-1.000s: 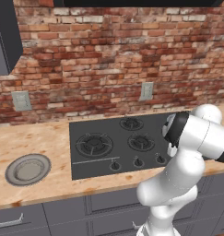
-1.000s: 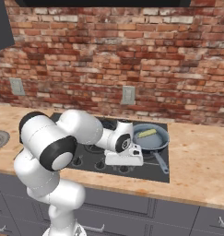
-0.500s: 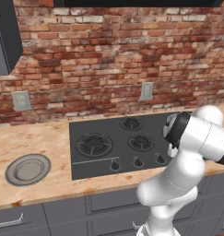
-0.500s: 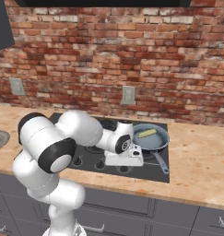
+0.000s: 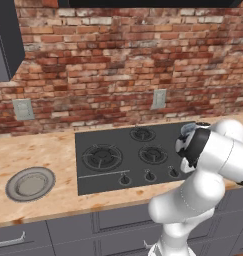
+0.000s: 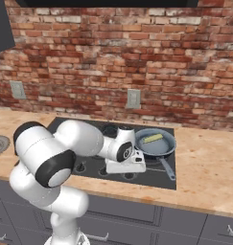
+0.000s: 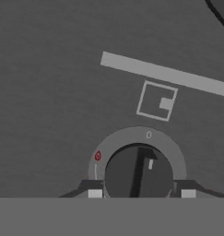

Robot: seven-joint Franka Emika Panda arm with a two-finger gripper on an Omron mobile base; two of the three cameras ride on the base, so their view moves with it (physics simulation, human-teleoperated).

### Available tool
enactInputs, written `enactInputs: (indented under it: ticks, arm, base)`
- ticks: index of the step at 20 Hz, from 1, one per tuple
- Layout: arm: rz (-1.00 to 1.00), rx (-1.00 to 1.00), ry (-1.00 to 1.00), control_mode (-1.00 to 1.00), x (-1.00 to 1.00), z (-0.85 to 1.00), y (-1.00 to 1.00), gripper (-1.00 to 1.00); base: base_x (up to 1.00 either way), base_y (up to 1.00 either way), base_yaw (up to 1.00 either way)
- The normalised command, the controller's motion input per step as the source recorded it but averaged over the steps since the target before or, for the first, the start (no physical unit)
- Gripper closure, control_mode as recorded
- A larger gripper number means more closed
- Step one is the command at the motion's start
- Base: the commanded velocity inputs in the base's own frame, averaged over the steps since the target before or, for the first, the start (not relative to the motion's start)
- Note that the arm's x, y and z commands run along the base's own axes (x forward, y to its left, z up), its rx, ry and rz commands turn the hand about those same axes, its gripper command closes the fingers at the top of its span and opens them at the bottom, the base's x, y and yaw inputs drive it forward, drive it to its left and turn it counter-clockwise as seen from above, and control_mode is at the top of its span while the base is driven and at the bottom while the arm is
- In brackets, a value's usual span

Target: Pick up the butter stick and place it in the pan. Then turn on the burner for the pan.

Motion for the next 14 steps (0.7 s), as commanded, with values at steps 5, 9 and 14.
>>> enactInputs:
  ticks: [5,9,14]
  arm:
    - [0.23,-0.01,-0.01,-1.00,-0.14,-0.31,0.15,1.00]
    - [0.25,0.00,0.00,-1.00,-0.18,-0.34,0.13,1.00]
    - [0.25,-0.01,-0.03,-1.00,-0.26,-0.33,0.21,1.00]
  base:
    - [0.00,0.00,0.00]
    - [0.00,0.00,0.00]
    - [0.00,0.00,0.00]
